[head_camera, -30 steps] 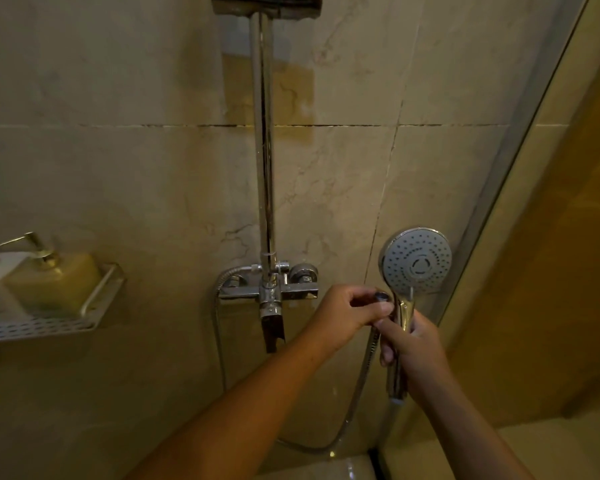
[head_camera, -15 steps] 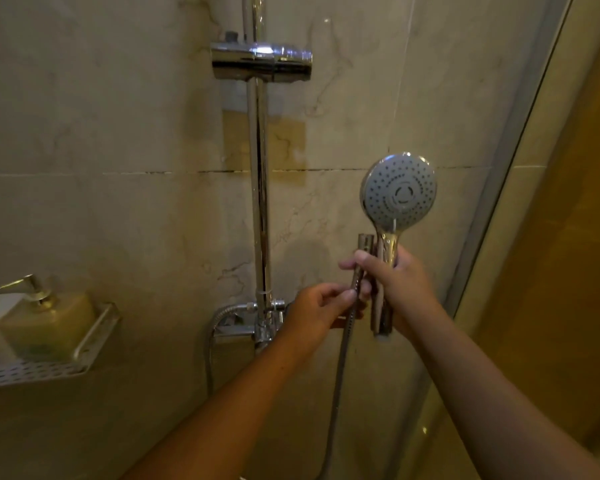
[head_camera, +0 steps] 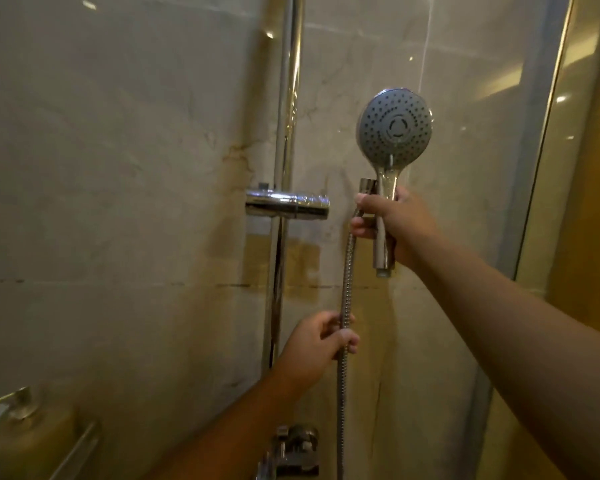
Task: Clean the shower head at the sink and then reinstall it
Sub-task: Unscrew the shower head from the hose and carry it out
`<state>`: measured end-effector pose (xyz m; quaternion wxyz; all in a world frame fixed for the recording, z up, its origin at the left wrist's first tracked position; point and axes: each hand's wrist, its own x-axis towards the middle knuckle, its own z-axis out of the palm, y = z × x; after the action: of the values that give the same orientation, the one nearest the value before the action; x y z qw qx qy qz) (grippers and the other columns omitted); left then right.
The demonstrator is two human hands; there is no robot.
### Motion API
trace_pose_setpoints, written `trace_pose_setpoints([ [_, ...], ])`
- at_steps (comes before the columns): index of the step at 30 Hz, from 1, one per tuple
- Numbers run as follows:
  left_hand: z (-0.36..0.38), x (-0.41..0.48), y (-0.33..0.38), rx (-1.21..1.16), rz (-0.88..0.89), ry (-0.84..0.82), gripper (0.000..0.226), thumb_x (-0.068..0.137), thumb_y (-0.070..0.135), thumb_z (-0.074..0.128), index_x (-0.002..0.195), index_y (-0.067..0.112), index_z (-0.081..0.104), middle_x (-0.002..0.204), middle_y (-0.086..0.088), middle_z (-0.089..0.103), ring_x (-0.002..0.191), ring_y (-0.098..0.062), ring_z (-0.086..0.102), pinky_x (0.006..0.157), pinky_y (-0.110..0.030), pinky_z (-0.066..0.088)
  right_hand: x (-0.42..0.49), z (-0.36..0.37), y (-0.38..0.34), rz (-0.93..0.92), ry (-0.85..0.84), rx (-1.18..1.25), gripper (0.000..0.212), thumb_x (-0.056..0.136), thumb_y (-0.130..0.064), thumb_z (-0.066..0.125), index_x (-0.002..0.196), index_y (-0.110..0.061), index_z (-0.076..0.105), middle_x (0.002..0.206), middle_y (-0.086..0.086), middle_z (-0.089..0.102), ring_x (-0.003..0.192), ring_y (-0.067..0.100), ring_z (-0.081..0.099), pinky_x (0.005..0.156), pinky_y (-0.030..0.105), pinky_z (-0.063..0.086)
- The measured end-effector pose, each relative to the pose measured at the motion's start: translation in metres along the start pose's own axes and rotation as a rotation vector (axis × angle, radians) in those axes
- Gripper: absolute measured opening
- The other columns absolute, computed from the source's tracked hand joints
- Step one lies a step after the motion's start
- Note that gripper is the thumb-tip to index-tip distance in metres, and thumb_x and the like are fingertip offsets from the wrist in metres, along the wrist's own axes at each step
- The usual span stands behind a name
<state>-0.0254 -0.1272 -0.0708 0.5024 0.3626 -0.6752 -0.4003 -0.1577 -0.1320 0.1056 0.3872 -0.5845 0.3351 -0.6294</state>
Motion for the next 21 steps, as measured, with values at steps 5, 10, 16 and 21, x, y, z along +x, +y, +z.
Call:
trace_pose_setpoints([
  [5,-0.02,0.019,0.019,-0.039,0.033,0.085,0.019,0.097,0.013,0.055,0.113,0.021,0.061,0.1,-0.004,0.073,0.092,-0.013,0.072,0.082,-0.025,0.058,0.024,0.027,-0.031,-0.041,-0.022,-0.034,0.023,0.092,-0.007,0.068,0.11,-0.003,0.055,0.096,0.018,0.065,0.068,0.021,0.069,0.066,0.034,0.063],
  [10,-0.031,0.019,0.026,-0.047,0.032,0.067,0.022,0.096,0.011,0.056,0.113,0.024,0.059,0.102,-0.007,0.072,0.093,-0.016,0.071,0.082,-0.024,0.057,0.028,0.042,-0.051,-0.067,-0.104,-0.072,0.023,0.092,-0.009,0.067,0.11,-0.006,0.055,0.103,0.02,0.066,0.071,0.022,0.071,0.066,0.033,0.063],
  [16,-0.03,0.015,0.022,0.052,-0.014,0.174,0.019,0.095,0.011,0.056,0.11,0.022,0.06,0.098,-0.005,0.071,0.089,-0.014,0.071,0.087,-0.034,0.059,0.028,0.048,-0.051,-0.125,-0.11,-0.285,0.016,0.091,-0.015,0.068,0.101,-0.007,0.058,0.08,0.007,0.065,0.054,0.008,0.062,0.053,0.02,0.056],
  [21,-0.023,0.004,0.006,0.133,-0.078,0.191,0.019,0.095,0.007,0.055,0.099,0.025,0.06,0.096,-0.005,0.07,0.089,-0.015,0.07,0.087,-0.034,0.058,0.023,0.039,-0.025,-0.099,-0.092,-0.403,0.02,0.089,-0.017,0.071,0.098,-0.002,0.062,0.076,0.007,0.064,0.05,0.008,0.056,0.047,0.018,0.049],
])
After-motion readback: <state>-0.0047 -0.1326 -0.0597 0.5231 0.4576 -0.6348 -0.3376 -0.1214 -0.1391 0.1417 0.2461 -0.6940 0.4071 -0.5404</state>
